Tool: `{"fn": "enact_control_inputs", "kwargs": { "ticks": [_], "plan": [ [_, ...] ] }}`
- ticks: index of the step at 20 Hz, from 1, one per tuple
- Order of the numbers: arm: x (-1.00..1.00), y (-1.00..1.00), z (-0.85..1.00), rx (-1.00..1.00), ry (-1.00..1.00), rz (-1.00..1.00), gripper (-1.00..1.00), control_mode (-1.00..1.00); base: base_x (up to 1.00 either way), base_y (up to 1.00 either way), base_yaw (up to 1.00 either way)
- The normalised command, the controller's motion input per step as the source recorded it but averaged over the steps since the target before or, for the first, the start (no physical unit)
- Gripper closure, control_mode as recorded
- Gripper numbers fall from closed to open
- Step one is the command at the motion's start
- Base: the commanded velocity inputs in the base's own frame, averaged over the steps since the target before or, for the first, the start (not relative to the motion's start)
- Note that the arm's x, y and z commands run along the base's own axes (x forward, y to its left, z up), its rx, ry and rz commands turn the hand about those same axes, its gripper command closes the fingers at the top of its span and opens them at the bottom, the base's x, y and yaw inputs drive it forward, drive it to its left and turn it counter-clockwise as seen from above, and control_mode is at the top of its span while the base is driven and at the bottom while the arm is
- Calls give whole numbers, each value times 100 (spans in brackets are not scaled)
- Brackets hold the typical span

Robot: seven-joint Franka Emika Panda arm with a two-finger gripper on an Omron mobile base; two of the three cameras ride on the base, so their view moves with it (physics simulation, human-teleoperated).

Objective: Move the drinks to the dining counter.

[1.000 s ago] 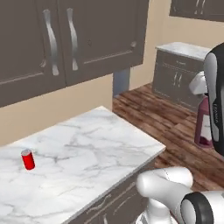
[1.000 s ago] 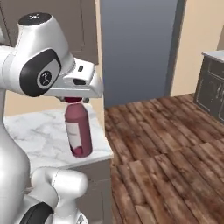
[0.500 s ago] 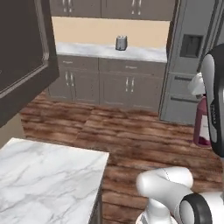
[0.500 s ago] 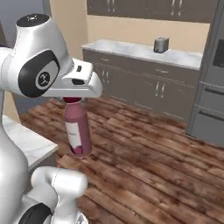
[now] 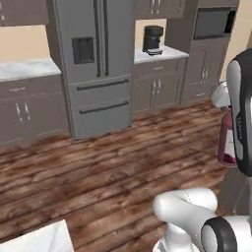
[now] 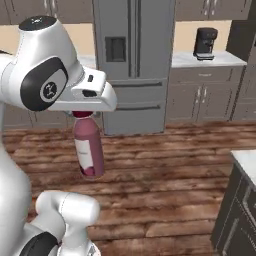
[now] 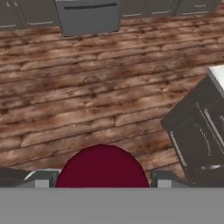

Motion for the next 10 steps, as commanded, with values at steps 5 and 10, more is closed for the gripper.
{"fn": "enact_control_inputs", "kwargs": {
  "ticks": [5,10],
  "plan": [
    [0,0,0,0,0,0,100,100,0,0,-100],
    [0,0,0,0,0,0,100,100,0,0,-100]
  ]
}}
